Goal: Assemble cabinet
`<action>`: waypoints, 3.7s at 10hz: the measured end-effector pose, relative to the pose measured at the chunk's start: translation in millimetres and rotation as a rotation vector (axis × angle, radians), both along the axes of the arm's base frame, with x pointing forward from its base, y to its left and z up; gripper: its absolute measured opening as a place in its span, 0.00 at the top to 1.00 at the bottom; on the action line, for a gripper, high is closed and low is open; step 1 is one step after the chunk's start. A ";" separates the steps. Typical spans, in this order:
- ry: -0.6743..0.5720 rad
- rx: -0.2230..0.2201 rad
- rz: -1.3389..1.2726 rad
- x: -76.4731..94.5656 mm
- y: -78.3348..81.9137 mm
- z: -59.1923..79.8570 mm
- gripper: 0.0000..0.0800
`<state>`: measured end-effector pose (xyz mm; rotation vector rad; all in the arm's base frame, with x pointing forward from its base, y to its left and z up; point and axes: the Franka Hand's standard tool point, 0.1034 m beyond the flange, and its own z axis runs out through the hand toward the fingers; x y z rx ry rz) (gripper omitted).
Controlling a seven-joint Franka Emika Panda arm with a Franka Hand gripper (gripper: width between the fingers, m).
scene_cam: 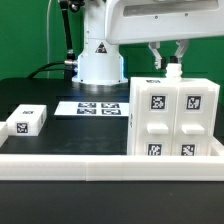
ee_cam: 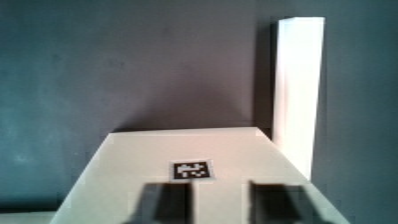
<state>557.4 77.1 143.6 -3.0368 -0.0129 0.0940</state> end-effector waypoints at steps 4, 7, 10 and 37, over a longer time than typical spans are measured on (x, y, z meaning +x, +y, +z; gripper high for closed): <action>0.000 0.000 0.000 -0.1 0.0 -0.1 0.21; 0.001 0.000 -0.001 -0.8 0.4 -0.7 0.01; -0.051 -0.042 -0.071 -27.2 7.8 -14.0 0.00; -0.056 -0.119 0.044 -102.5 -236.9 -73.9 0.00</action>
Offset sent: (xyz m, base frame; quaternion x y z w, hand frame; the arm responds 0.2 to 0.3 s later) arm 0.0000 0.0000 0.0000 0.0000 0.0000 0.0000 1.0000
